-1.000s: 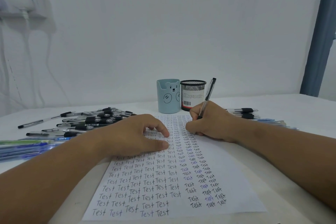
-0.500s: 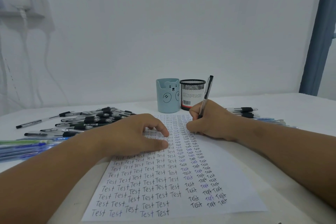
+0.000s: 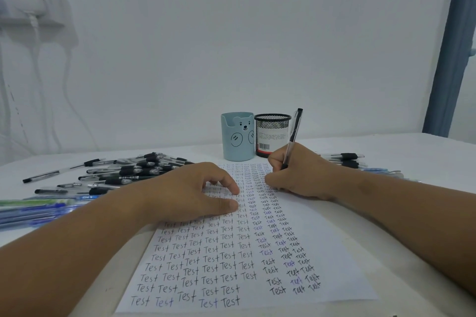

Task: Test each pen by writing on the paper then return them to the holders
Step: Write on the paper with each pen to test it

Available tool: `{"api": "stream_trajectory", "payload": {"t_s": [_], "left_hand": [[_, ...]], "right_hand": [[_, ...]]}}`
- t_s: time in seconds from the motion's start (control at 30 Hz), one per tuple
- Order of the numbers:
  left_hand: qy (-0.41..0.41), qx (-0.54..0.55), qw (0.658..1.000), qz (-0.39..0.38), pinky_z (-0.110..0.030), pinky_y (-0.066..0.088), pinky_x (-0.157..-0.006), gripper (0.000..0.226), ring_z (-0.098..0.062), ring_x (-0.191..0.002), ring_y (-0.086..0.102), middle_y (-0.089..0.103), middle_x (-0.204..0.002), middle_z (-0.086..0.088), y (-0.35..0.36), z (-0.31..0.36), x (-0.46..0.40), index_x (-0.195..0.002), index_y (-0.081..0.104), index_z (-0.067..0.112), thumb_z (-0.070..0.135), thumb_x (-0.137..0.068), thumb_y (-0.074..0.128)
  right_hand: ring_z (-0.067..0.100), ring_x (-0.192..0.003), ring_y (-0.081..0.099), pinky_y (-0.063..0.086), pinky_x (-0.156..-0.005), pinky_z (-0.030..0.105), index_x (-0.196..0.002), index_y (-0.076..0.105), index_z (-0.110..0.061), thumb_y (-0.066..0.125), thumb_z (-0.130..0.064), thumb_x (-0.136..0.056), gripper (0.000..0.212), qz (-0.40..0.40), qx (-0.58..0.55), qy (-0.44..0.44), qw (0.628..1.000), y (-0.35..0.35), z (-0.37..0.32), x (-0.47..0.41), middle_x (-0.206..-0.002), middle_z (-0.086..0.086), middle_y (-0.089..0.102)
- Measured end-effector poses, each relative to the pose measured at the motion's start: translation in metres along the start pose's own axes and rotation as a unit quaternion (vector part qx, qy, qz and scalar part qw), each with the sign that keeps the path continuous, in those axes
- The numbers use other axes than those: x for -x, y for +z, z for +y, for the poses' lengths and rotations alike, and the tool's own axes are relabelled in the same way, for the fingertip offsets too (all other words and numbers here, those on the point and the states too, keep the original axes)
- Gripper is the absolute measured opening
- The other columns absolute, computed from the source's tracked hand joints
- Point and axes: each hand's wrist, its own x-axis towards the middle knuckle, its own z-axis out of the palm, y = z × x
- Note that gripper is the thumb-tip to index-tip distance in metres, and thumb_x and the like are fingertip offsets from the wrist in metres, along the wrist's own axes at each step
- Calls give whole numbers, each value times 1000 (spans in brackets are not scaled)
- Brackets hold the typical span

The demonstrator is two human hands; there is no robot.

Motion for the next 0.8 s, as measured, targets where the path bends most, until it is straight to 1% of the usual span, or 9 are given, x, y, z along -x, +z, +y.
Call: {"api": "stream_trajectory", "payload": {"t_s": [0.13, 0.3, 0.37, 0.47, 0.6, 0.8], "left_hand": [[4, -2, 1000, -4, -31, 39, -110, 29, 9, -119, 44, 52, -131, 28, 0, 0, 0, -106, 64, 59, 63, -78, 72], [0, -12, 1000, -4, -33, 39, -111, 31, 3, -123, 47, 51, -133, 26, -1, -1, 1, -106, 63, 61, 66, -77, 71], [1, -11, 1000, -4, -33, 39, -112, 31, 4, -123, 46, 51, -133, 27, -1, -1, 1, -106, 63, 61, 66, -77, 71], [7, -11, 1000, -5, -34, 38, -113, 30, 7, -122, 44, 51, -132, 29, -1, -2, -1, -106, 63, 60, 65, -78, 71], [5, -12, 1000, -5, -34, 38, -113, 31, 6, -123, 44, 51, -131, 30, -1, -3, 0, -106, 63, 61, 67, -77, 70], [7, -8, 1000, -3, -37, 37, -115, 35, 4, -126, 44, 51, -131, 32, -1, -3, 0, -107, 63, 61, 69, -74, 69]], "right_hand": [[16, -52, 39, 32, -49, 20, -49, 39, -17, 68, -5, -78, 43, 0, -5, 2, 1000, 0, 2, -1, -51, 5, 44], [10, -47, 30, 28, -47, 19, -50, 35, -17, 68, -5, -78, 45, 15, 10, -8, 1000, 2, 2, -2, -51, 1, 37], [12, -48, 30, 28, -48, 21, -49, 35, -17, 68, -4, -77, 45, 9, 12, -7, 1000, 1, 1, -2, -51, 3, 35], [16, -52, 37, 30, -50, 22, -47, 37, -17, 68, -5, -77, 45, 9, 1, 3, 1000, 0, 4, -2, -53, 7, 40], [14, -52, 37, 31, -50, 22, -48, 39, -16, 68, -6, -77, 42, 7, 9, 3, 1000, 1, 3, -2, -55, 9, 43], [13, -50, 32, 30, -53, 25, -47, 35, -17, 66, -4, -77, 45, 3, 20, -2, 1000, 1, 2, -4, -50, 2, 34]]}}
